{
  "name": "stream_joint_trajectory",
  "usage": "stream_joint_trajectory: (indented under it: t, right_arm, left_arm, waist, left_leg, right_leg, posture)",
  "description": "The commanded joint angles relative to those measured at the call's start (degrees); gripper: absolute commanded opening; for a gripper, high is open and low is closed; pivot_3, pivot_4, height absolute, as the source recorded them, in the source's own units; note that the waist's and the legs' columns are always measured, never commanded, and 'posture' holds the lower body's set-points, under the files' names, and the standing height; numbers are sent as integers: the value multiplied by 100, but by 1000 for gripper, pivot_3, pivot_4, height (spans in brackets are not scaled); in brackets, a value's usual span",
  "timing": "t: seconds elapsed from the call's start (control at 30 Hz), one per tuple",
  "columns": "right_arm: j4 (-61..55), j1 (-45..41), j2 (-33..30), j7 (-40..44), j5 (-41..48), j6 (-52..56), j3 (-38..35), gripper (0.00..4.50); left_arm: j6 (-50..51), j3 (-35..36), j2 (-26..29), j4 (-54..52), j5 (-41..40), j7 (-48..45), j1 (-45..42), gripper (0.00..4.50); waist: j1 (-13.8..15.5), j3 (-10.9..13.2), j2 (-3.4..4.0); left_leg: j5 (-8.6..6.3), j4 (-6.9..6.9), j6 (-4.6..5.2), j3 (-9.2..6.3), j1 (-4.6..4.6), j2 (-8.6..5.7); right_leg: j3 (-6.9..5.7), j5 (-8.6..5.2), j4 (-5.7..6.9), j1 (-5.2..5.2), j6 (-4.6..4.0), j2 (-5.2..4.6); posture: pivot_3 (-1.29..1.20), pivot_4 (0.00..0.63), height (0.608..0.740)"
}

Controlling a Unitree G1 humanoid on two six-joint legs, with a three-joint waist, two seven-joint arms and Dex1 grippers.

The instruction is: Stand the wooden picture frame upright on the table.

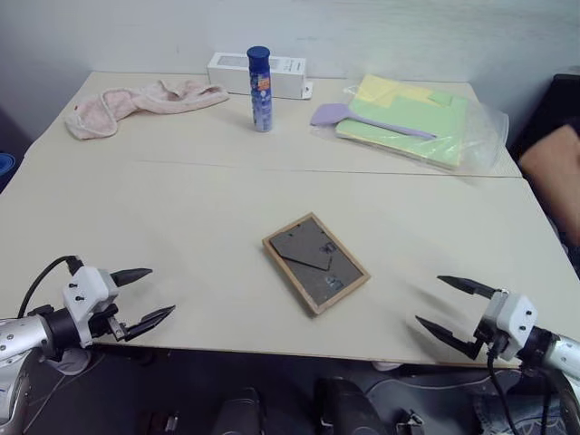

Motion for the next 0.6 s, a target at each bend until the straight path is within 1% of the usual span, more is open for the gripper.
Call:
stream_joint_trajectory:
  t: [0.03,0.1,0.17,0.2,0.3,0.4,0.47,0.53,0.57,0.6]
  right_arm:
    - [-80,1,-41,73,135,25,-42,4471]
    - [-213,-315,7,-15,301,405,84,4471]
    - [-284,-668,-34,29,406,787,271,4471]
    - [-231,-918,-76,24,312,983,421,4471]
    - [168,-1778,-3,-110,-60,1213,813,3905]
    - [739,-2540,93,-173,-468,1220,1222,2885]
    - [1131,-2967,179,-102,-711,1084,1517,2163]
    - [1400,-3242,248,-23,-852,1015,1708,1501]
    - [1501,-3337,284,-5,-885,966,1755,1061]
    - [1598,-3432,333,-12,-916,926,1802,756]
  left_arm:
    - [-79,64,-6,-147,24,98,-114,4500]
    - [361,4,-6,-479,-206,177,-192,4500]
    - [756,-210,46,-916,-364,164,-255,4500]
    - [905,-473,104,-1102,-227,174,-307,4500]
    - [1373,-1256,-18,-1429,127,506,-669,3940]
    - [1811,-1941,-318,-1486,366,871,-1182,2988]
    - [1861,-2325,-551,-1375,583,1032,-1520,2345]
    - [1911,-2589,-743,-1228,755,1155,-1792,1768]
    - [1935,-2687,-814,-1170,805,1172,-1894,1406]
    - [2022,-2807,-894,-1096,840,1190,-1996,1124]
  waist:
    - [0,0,0]
    - [-9,0,0]
    - [-38,0,0]
    - [-30,-1,2]
    - [-10,-1,8]
    - [1,-1,8]
    - [21,-1,7]
    - [33,-1,7]
    - [30,-1,7]
    - [30,-1,7]
  left_leg:
    - [0,0,0,0,0,0]
    - [1,0,-1,0,1,0]
    - [1,2,-2,0,1,0]
    - [2,4,-3,0,3,0]
    - [14,4,-24,0,3,-1]
    - [15,6,-24,0,0,-4]
    - [15,7,-24,-1,-6,-4]
    - [16,15,-24,1,-10,-4]
    - [17,19,-22,2,-13,-4]
    - [17,23,-22,3,-13,-4]
  right_leg:
    - [0,0,0,0,0,0]
    - [0,0,2,0,0,0]
    - [1,0,5,0,0,0]
    - [1,1,6,1,0,0]
    - [0,1,7,0,1,0]
    - [-1,2,9,-2,3,1]
    - [-6,3,7,-5,4,5]
    - [-8,3,9,-4,5,8]
    - [-8,5,10,-6,7,9]
    - [-8,5,11,-6,8,10]
  posture:
    - [0,150,740]
    - [0,150,740]
    - [0,150,740]
    - [0,150,740]
    - [0,150,740]
    - [0,150,740]
    - [0,150,740]
    - [0,150,740]
    - [0,150,740]
    - [0,150,740]
